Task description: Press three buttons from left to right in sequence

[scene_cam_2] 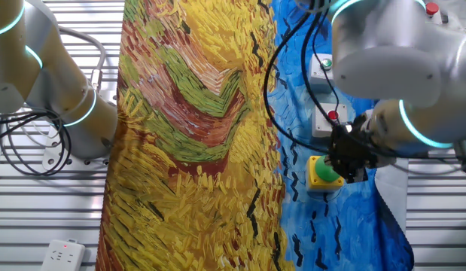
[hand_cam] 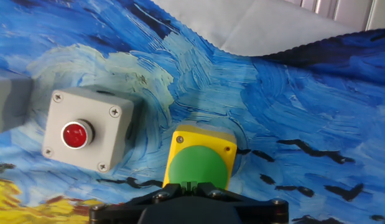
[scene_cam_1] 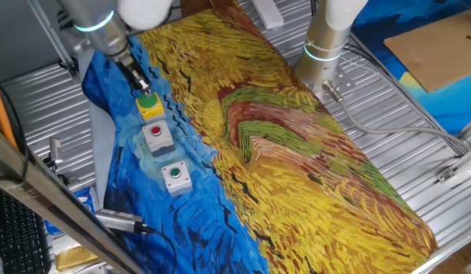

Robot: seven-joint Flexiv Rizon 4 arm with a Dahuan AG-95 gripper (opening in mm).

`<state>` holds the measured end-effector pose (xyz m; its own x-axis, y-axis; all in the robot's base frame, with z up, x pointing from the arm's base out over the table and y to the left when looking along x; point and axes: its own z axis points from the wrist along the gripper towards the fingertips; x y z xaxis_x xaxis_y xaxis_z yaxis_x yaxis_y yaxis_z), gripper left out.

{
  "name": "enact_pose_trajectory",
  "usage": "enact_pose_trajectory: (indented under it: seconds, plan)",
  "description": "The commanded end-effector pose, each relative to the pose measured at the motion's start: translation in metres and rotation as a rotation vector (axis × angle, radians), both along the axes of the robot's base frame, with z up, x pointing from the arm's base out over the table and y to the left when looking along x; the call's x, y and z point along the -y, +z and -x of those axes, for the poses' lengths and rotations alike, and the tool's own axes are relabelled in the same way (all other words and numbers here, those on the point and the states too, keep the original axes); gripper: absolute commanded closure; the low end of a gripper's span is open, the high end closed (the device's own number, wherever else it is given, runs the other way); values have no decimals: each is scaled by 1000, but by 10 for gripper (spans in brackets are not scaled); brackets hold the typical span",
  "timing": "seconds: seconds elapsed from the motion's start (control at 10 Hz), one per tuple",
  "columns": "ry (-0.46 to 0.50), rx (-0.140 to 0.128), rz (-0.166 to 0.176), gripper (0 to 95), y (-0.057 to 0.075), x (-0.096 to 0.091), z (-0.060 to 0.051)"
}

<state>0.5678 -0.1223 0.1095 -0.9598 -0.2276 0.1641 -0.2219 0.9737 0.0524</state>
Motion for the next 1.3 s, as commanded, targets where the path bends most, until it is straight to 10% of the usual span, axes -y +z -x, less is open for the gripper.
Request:
enact_pose_trajectory:
  seconds: [0.1, 0.4, 0.9, 1.3]
  plan:
    - [42, 52, 21, 950, -4, 2, 2]
    - [29, 147, -12, 950, -4, 2, 5]
    - [25, 140, -14, 950, -9, 2, 4]
    - [29, 148, -12, 950, -39, 3, -1]
